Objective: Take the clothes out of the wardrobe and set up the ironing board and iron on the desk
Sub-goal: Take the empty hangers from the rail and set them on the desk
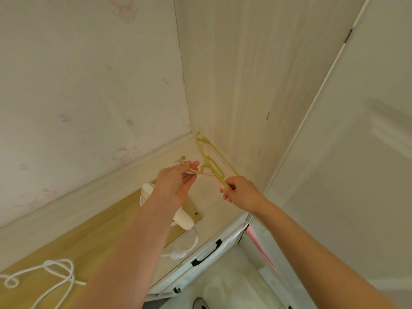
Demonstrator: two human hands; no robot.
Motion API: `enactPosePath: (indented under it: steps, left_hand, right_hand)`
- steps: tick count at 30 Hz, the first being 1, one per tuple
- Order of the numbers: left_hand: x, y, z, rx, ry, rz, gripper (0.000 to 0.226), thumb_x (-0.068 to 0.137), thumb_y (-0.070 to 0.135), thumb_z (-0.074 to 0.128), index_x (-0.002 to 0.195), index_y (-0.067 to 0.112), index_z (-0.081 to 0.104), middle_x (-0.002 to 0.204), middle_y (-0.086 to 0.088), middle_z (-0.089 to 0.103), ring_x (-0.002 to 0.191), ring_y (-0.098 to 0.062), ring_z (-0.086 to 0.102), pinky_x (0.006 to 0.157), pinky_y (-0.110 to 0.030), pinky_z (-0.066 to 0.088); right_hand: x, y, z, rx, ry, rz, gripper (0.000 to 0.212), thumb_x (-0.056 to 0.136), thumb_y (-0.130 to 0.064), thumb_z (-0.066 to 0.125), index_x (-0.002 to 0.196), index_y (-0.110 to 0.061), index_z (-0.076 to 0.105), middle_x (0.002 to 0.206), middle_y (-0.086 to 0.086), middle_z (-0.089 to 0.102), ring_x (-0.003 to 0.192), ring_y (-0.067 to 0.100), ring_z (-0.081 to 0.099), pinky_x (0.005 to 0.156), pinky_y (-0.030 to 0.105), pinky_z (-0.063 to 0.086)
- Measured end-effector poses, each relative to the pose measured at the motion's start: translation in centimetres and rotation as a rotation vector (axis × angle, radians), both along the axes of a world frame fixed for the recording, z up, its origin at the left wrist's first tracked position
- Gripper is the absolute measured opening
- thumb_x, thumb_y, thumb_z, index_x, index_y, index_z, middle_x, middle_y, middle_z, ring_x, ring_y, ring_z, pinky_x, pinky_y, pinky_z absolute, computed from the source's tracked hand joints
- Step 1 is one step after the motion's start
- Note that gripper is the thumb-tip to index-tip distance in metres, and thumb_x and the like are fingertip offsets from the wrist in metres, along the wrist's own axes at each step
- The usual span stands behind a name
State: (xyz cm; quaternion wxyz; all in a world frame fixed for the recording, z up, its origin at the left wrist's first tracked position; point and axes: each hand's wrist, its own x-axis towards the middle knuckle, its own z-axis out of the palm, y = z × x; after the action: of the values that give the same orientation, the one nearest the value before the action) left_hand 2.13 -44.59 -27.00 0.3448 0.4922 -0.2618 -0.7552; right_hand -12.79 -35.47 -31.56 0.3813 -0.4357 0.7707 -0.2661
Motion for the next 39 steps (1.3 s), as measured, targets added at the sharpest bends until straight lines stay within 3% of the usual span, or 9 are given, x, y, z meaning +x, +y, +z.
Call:
enactPosePath:
  steps: [4,7,17,20,22,25,32,36,39]
  left_hand:
    - [0.3,-1.7,-2.4,0.121,0.020,0.069,0.010,0.095,-0.004,0.048,0.100,-0.004,0.056,0.092,-0.017,0.067,0.112,-0.030,0.061,0.100,-0.038,0.045]
    - [0.2,-3.0,-4.1,0.178,-0.007,0.096,0.024,0.096,-0.002,0.047,0.119,-0.003,0.051,0.093,-0.016,0.064,0.112,-0.032,0.058,0.103,-0.041,0.042]
    - [-2.4,-5.1,-9.4,0.304,-0.073,0.225,0.027,0.097,0.004,0.045,0.123,0.002,0.051,0.112,-0.015,0.059,0.108,-0.027,0.054,0.103,-0.038,0.040]
    - [-3.1,-5.5,-11.1,0.308,-0.146,0.225,0.016,0.096,0.005,0.045,0.109,0.005,0.055,0.114,-0.012,0.057,0.111,-0.025,0.052,0.102,-0.037,0.040]
    - [-3.2,-5.6,-12.6,0.309,-0.218,0.216,0.009,0.095,0.007,0.047,0.095,0.007,0.056,0.105,-0.011,0.054,0.099,-0.022,0.052,0.097,-0.036,0.044]
    - [-3.0,-5.7,-14.1,0.284,-0.364,0.169,0.008,0.093,0.012,0.049,0.088,0.008,0.053,0.074,-0.005,0.044,0.065,-0.016,0.041,0.067,-0.032,0.040]
    - [-1.6,-5.1,-15.9,0.187,-0.610,0.032,0.017,0.094,0.027,0.048,0.083,0.015,0.053,0.075,-0.004,0.049,0.069,-0.019,0.046,0.072,-0.033,0.040]
    - [-0.3,-4.5,-16.6,0.143,-0.708,-0.009,0.028,0.096,0.037,0.045,0.113,0.016,0.051,0.099,-0.007,0.057,0.092,-0.024,0.054,0.089,-0.039,0.042]
    - [0.2,-4.2,-17.1,0.077,-0.790,-0.033,0.038,0.096,0.040,0.044,0.117,0.009,0.052,0.091,-0.005,0.056,0.083,-0.021,0.054,0.077,-0.036,0.042]
  right_hand:
    - [0.6,-1.6,-1.6,0.019,0.068,0.005,0.024,0.095,-0.006,0.044,0.080,-0.016,0.060,0.096,0.004,0.070,0.095,0.019,0.065,0.072,0.028,0.051]
    - [0.6,-3.0,-2.9,0.032,0.117,0.039,0.020,0.095,-0.004,0.044,0.097,-0.004,0.064,0.105,0.009,0.069,0.097,0.023,0.063,0.074,0.029,0.050]
    - [-1.4,-6.2,-8.4,0.049,0.211,0.109,0.021,0.095,-0.001,0.041,0.099,-0.001,0.061,0.103,0.012,0.067,0.078,0.016,0.052,0.060,0.021,0.035]
    - [-1.9,-6.7,-9.9,0.067,0.251,0.145,0.019,0.095,-0.003,0.042,0.099,-0.002,0.061,0.102,0.012,0.066,0.078,0.017,0.053,0.060,0.023,0.034]
    - [-2.1,-6.9,-10.9,0.073,0.258,0.157,0.018,0.096,-0.005,0.042,0.097,-0.002,0.060,0.101,0.011,0.066,0.083,0.022,0.059,0.063,0.027,0.040]
    - [-2.1,-7.1,-12.2,0.078,0.260,0.178,0.015,0.096,-0.006,0.044,0.095,-0.003,0.059,0.096,0.012,0.065,0.087,0.028,0.061,0.067,0.032,0.042]
    - [-1.5,-7.4,-14.1,0.078,0.261,0.247,0.013,0.097,-0.007,0.042,0.093,-0.005,0.055,0.095,0.012,0.062,0.084,0.026,0.057,0.062,0.030,0.034]
    - [-0.7,-7.6,-14.6,0.085,0.245,0.275,0.013,0.096,-0.005,0.041,0.091,-0.006,0.053,0.095,0.012,0.061,0.085,0.026,0.058,0.065,0.033,0.039]
    - [-0.3,-7.7,-15.0,0.080,0.246,0.275,0.013,0.096,-0.005,0.041,0.091,-0.009,0.052,0.095,0.010,0.059,0.082,0.023,0.055,0.064,0.032,0.040]
